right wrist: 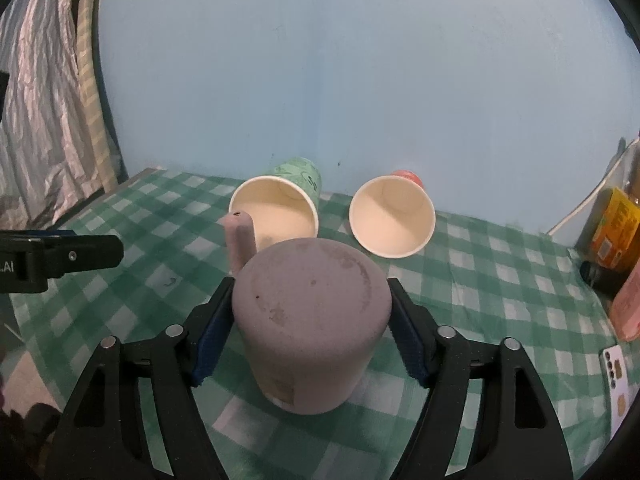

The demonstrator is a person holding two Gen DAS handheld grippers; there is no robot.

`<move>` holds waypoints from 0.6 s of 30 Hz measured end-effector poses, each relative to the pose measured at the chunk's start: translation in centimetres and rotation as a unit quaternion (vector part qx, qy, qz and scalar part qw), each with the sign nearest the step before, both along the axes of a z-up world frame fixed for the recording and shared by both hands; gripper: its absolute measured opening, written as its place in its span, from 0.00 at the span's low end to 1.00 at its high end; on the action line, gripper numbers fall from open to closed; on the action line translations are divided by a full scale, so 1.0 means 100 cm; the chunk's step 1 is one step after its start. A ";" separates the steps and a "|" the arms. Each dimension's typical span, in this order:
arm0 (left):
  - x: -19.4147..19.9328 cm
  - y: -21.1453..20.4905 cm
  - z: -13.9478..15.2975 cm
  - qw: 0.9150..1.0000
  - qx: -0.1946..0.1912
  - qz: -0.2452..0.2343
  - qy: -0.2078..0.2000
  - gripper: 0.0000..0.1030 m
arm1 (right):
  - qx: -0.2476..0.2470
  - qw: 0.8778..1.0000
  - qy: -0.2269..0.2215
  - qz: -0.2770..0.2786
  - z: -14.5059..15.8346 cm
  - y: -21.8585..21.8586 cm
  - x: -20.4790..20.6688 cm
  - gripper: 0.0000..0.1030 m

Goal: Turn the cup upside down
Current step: 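Turn the pink mug rim-down and lower it onto the table with the right gripper, then open the right gripper to release the upside-down pink mug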

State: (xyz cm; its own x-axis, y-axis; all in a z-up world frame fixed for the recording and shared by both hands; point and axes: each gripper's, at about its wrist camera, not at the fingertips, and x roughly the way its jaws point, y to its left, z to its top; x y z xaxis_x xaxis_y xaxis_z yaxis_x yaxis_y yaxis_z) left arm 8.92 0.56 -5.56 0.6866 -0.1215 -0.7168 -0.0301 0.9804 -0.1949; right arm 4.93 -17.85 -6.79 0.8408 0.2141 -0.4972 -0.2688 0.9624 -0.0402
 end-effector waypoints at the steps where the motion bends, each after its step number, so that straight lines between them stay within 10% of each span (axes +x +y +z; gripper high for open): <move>1: -0.002 -0.001 0.002 1.000 0.000 -0.002 -0.006 0.86 | 0.005 1.000 -0.002 -0.002 0.003 -0.002 -0.003 0.79; 18: -0.063 -0.022 0.035 0.989 0.035 -0.024 -0.138 0.99 | 0.031 0.998 -0.020 -0.050 0.043 -0.021 -0.049 0.87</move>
